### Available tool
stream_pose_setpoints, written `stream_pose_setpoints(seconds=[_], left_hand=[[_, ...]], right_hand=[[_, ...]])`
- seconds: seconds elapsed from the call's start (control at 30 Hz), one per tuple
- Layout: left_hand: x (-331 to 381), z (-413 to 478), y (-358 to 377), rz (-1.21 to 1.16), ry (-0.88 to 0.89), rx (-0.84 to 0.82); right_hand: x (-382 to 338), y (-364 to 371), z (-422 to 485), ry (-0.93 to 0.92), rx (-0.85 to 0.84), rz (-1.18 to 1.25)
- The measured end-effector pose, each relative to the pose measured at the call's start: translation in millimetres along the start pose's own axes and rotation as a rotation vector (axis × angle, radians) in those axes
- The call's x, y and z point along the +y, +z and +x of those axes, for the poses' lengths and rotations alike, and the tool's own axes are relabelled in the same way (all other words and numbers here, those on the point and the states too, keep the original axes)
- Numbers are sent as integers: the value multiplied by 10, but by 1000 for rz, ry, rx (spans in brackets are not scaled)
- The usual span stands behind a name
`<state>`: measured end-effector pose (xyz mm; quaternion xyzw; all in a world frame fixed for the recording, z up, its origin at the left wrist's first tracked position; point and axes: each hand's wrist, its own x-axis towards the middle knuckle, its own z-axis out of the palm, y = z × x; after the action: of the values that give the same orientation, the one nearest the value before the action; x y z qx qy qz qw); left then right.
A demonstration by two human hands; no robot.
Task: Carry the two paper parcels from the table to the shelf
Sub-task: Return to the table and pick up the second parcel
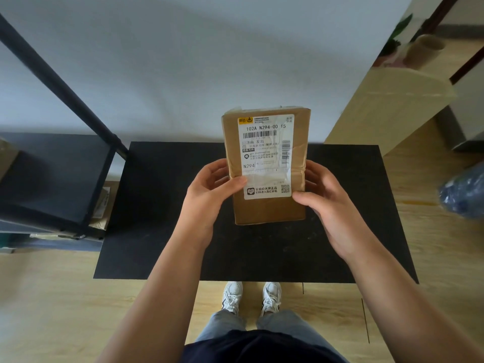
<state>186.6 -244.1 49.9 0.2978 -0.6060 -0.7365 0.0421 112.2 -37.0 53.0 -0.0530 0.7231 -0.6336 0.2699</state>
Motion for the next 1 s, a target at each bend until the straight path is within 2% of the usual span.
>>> stream_pose_setpoints(seconds=[1.0], left_hand=[[139,-160,-251,102,-116,13]], right_hand=[[10,435,-228,100,89,39]])
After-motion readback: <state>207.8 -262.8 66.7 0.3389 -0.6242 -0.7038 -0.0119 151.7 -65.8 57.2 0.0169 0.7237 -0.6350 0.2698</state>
